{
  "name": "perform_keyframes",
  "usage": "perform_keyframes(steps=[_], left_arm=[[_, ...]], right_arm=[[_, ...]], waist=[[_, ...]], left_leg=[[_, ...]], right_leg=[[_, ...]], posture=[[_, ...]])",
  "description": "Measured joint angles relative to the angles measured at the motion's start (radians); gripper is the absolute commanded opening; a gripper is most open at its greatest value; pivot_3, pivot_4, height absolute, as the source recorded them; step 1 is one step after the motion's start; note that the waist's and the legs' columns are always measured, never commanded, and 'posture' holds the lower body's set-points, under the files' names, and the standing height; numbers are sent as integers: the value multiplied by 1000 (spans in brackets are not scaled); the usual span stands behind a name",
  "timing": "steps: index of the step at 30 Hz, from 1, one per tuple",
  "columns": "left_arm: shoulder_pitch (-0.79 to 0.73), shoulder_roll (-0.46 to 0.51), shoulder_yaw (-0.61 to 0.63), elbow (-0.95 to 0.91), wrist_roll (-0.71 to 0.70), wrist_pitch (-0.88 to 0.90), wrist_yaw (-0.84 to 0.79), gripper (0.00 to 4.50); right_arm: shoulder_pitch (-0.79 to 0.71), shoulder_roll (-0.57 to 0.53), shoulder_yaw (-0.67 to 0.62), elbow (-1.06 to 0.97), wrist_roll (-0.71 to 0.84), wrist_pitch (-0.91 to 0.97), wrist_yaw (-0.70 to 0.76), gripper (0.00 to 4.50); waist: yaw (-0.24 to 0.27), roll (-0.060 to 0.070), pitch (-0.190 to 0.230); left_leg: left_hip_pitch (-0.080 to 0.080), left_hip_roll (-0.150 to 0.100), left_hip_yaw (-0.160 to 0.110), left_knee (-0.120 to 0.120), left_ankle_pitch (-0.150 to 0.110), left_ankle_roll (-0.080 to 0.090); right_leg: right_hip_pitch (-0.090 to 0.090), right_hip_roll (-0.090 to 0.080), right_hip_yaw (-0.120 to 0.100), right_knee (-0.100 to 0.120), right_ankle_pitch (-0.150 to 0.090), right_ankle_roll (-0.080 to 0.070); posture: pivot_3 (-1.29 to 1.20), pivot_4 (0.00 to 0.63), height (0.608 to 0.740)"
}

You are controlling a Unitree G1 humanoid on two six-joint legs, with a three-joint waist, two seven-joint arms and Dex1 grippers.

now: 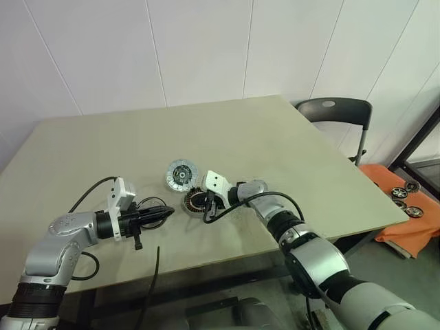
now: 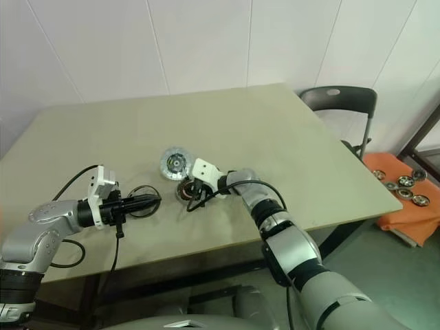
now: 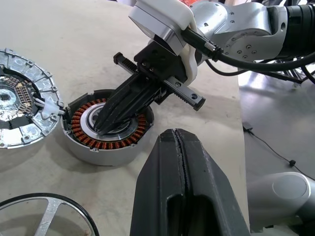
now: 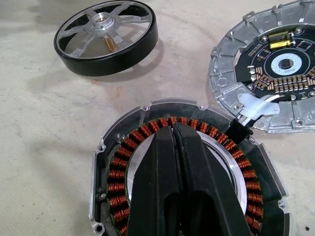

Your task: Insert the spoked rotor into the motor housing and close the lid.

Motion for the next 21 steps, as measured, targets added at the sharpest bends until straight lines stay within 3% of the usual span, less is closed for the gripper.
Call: perform_keyframes(steps=[12,21], left_arm=[[-15,0,0,2,0,0,0,0],[-22,1,0,17,0,-1,-15,0]], right_arm=[[-15,6,-105,-3,123,224,118,53],[-18,18,-184,6,190,329,104,53]], waist=[[0,-1,-1],[0,-1,0]], left_leg=[[-12,0,0,-2,0,0],[-19,0,0,-1,0,0]], right_leg=[[-12,0,0,0,-1,0],[-18,0,0,0,0,-1]], posture=[[0,0,740],[0,0,740]])
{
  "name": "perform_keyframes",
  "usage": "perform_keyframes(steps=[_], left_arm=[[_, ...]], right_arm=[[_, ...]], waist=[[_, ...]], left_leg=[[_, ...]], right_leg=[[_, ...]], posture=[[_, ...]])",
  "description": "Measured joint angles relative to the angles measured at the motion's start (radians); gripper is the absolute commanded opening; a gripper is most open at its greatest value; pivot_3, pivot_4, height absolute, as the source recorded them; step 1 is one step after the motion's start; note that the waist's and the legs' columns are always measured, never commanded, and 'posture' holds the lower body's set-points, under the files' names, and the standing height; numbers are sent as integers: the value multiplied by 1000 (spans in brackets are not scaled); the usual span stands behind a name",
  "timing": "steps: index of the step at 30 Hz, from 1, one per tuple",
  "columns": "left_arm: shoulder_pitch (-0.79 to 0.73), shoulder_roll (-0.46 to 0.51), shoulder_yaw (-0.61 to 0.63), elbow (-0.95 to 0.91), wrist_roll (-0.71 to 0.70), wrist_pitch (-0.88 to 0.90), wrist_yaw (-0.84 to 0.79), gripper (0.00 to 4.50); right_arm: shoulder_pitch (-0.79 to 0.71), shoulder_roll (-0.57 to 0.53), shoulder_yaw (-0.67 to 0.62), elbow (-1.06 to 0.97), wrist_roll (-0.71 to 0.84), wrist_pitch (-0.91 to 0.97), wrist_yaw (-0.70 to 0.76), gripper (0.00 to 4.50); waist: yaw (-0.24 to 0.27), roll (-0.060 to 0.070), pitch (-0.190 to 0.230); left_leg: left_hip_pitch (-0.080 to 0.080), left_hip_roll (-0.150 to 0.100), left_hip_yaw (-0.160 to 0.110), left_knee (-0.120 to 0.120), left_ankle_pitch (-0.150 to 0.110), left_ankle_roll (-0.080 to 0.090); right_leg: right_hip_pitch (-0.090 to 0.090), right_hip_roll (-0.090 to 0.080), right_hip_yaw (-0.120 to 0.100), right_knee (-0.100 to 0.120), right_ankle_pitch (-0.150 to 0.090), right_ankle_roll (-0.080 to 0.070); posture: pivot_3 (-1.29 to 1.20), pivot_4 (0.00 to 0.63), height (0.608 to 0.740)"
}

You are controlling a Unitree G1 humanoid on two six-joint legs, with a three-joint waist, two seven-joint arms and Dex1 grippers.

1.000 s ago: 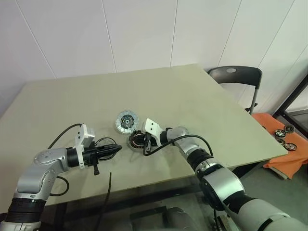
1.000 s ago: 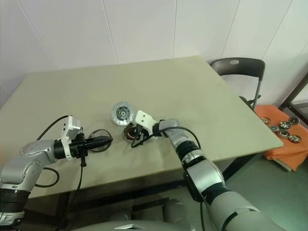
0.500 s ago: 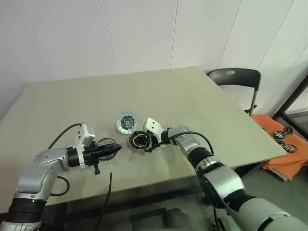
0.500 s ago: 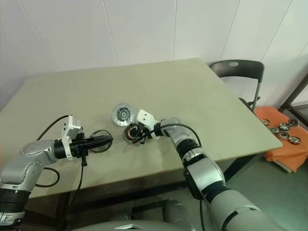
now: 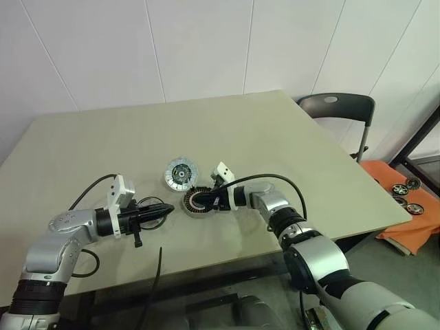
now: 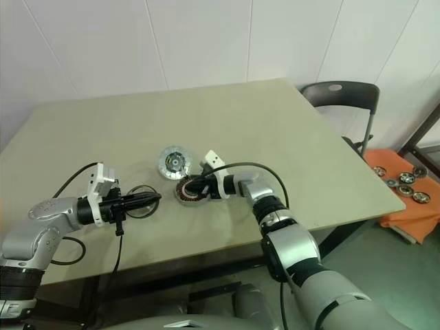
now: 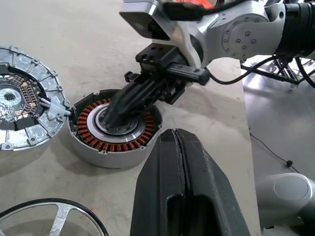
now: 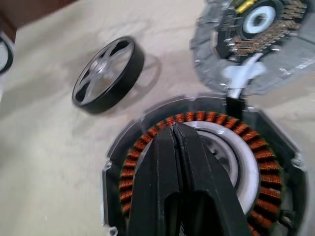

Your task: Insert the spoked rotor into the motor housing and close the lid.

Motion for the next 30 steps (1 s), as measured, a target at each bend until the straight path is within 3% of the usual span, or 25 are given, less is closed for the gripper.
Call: perform_keyframes(steps=[9,20,30], left_arm=[[1,0,0,0,0,0,2,0],[3,-1,0,-7,0,0,16,0],[2,-1,-4,-11,0,3,20,0]], right_arm=[[-23,4,-24,15,-3,-22,-76,53],[25,-9,109,-14,-128,-277,-81,53],[16,2,84,3,-108,-252,-119,53]], waist=[[-2,0,0],[-4,0,0],[-22,0,0]], left_leg=[[0,0,0,0,0,0],[1,0,0,0,0,0],[1,0,0,0,0,0]], right_leg=[[0,0,0,0,0,1],[1,0,0,0,-1,1],[2,0,0,0,0,0]], posture=[[0,0,740],[0,0,740],[0,0,740]])
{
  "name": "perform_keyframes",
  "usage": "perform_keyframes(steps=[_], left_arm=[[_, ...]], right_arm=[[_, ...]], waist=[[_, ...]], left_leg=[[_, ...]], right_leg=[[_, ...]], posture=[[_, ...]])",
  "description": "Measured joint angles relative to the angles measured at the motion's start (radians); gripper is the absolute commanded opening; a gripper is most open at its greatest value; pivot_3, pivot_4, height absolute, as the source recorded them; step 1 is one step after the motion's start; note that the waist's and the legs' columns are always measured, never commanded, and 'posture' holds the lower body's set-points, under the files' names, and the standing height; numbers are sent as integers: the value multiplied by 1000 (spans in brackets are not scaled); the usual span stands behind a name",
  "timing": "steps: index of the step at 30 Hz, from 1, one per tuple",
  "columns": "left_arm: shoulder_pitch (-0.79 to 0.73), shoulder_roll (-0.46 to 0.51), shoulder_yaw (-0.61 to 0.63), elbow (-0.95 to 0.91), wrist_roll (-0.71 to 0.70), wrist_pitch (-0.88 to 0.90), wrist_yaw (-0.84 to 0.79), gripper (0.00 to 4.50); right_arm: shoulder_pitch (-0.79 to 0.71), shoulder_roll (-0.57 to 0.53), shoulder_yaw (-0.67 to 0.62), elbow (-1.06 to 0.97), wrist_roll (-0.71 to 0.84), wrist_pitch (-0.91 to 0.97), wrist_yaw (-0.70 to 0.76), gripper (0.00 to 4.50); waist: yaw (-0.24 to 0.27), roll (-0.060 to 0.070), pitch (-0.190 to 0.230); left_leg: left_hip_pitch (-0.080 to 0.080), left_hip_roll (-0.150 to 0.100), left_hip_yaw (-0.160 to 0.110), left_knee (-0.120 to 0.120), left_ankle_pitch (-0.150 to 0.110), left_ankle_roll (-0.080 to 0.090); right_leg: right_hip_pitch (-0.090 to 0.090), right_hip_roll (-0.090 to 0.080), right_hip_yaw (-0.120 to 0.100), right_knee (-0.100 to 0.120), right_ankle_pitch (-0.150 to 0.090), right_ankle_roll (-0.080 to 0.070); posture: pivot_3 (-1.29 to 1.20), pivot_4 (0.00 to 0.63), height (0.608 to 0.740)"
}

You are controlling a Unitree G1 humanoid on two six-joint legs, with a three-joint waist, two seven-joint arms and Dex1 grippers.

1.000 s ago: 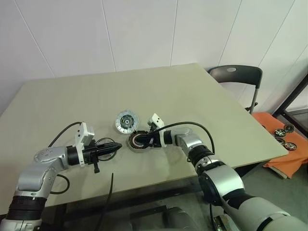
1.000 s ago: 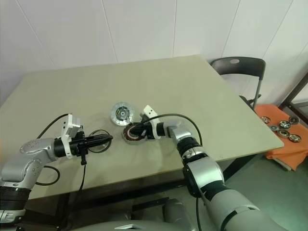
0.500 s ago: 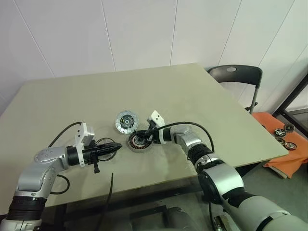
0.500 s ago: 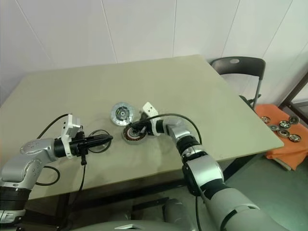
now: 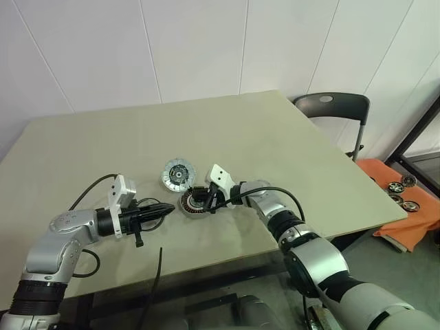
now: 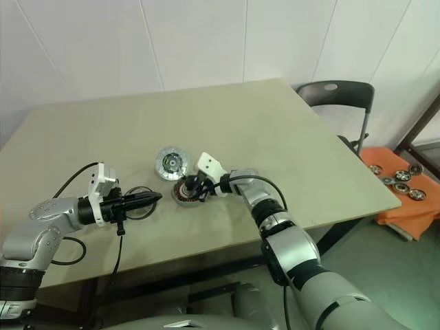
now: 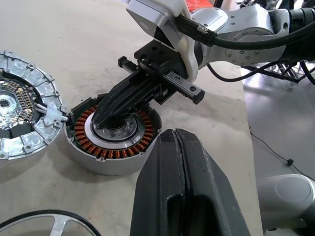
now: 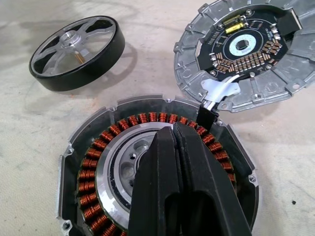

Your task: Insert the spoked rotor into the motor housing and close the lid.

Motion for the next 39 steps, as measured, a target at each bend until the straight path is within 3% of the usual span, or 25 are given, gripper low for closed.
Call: perform_keyframes(steps=[7,15,22,34,39], left_arm=[[-4,0,0,0,0,3,-4,0],[-7,0,0,0,0,4,-5,0],[-4,1,0,0,0,5,-4,0],[-3,0,0,-1,0,5,1,0],[-3,0,0,-1,0,5,1,0]], right_arm=[[-32,9,-101,9,107,201,57,53],[27,-1,27,-50,-3,15,53,53],[28,-4,51,-45,-30,-43,16,53],[1,4,6,8,-8,-23,-45,53],[-25,31,-94,41,83,113,-43,53]], waist=[[-2,0,0],[-3,0,0],[-3,0,0],[-3,0,0],[-1,0,0]], left_leg=[[-1,0,0,0,0,0],[0,0,0,0,0,0],[1,0,0,0,0,0],[1,0,0,0,0,0],[-1,0,0,0,0,0]], right_leg=[[-1,0,0,0,0,0],[-1,0,0,0,0,1],[0,0,0,1,0,0],[0,0,0,1,0,0],[-1,0,0,1,1,-1]], posture=[[0,0,740],[0,0,740],[0,0,740],[0,0,740],[0,0,740]])
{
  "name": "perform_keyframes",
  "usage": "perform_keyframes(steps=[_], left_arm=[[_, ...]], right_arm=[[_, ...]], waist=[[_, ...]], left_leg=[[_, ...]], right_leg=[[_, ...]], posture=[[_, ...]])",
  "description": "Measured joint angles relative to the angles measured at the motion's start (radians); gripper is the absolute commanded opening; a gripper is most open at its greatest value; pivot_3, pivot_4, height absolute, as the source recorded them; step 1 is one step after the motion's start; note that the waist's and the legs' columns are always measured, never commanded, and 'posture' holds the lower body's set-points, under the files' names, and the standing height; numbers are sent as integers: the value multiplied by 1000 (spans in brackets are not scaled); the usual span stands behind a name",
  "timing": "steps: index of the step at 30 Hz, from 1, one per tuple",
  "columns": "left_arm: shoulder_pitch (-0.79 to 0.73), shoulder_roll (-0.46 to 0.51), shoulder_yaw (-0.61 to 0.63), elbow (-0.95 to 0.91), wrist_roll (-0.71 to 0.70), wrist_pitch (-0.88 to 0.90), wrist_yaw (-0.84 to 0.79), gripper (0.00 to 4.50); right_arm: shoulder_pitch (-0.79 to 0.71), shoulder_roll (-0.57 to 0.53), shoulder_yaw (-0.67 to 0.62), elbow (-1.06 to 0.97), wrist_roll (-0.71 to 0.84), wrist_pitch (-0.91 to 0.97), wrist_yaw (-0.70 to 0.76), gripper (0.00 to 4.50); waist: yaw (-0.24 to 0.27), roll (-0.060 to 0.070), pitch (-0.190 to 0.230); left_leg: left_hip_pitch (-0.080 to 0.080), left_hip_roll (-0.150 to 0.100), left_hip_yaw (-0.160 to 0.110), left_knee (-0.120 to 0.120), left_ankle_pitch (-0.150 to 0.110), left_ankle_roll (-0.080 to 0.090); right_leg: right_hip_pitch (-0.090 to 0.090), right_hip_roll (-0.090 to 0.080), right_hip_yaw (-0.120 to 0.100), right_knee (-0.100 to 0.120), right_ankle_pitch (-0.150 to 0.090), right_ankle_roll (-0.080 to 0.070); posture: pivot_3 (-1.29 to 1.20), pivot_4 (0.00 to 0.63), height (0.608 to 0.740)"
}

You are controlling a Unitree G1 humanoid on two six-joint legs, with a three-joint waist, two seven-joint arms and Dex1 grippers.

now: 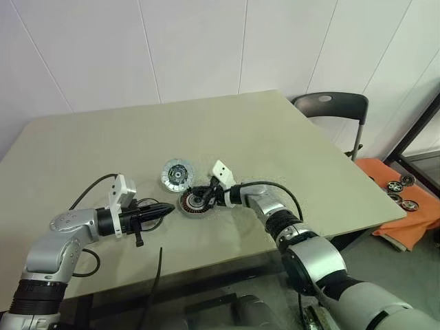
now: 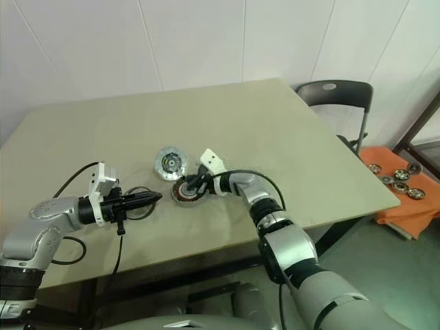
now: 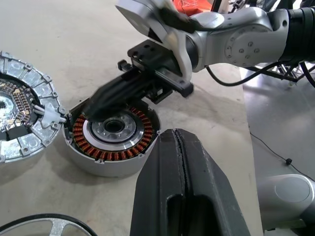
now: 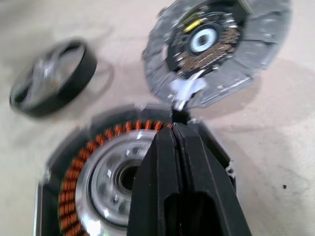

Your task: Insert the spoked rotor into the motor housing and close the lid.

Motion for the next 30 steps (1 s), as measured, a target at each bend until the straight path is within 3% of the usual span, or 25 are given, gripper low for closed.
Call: perform_keyframes(steps=[5,11,18,30], left_arm=[[-1,0,0,1,0,0,-2,0],[-1,0,7,12,0,-3,-10,0],[25,57,115,22,-5,-8,-3,0],[249,85,262,-118,-64,22,23,0]], right_arm=[[-44,5,-68,-42,105,160,106,53],[-34,-18,-19,-183,115,209,241,53],[57,-132,144,-359,13,37,345,53],[39,-270,193,-384,-55,-219,403,53]], waist=[[-1,0,0],[0,1,0],[-2,1,1],[1,1,2]], left_leg=[[0,0,0,0,0,0],[0,0,0,0,0,0],[-1,0,0,0,0,0],[-1,1,1,0,0,0]], right_leg=[[0,0,0,0,0,1],[-1,0,-1,0,-1,2],[-2,0,-1,0,-1,2],[-1,-1,0,-1,-2,1]], posture=[[0,0,740],[0,0,740],[0,0,740],[0,0,740]])
